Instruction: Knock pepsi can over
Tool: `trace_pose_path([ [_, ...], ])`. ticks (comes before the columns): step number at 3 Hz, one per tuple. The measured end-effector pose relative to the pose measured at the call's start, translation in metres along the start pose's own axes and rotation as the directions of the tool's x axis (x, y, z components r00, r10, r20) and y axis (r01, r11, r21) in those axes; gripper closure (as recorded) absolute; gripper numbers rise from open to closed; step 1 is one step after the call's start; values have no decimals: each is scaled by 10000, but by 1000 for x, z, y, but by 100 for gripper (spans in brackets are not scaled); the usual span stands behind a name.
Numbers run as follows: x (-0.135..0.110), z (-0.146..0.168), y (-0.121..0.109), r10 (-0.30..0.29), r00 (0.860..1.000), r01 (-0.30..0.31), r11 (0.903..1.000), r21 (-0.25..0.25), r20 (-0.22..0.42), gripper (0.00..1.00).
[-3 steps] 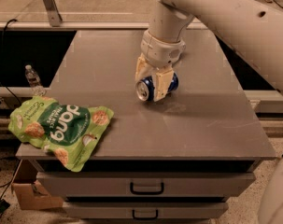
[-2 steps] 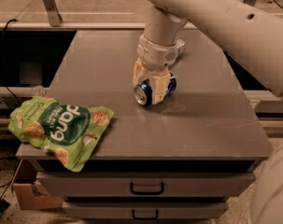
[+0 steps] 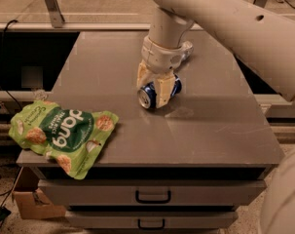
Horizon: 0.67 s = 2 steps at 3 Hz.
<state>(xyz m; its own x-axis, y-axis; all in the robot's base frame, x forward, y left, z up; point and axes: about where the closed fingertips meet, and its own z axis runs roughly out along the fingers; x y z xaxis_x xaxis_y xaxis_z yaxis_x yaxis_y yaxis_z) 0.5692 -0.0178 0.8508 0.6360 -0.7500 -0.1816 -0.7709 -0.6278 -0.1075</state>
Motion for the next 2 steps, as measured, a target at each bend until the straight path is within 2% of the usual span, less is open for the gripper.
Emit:
trace_pose_path([
  [2, 0, 3, -6, -14, 10000, 14, 9998, 182, -1, 13],
])
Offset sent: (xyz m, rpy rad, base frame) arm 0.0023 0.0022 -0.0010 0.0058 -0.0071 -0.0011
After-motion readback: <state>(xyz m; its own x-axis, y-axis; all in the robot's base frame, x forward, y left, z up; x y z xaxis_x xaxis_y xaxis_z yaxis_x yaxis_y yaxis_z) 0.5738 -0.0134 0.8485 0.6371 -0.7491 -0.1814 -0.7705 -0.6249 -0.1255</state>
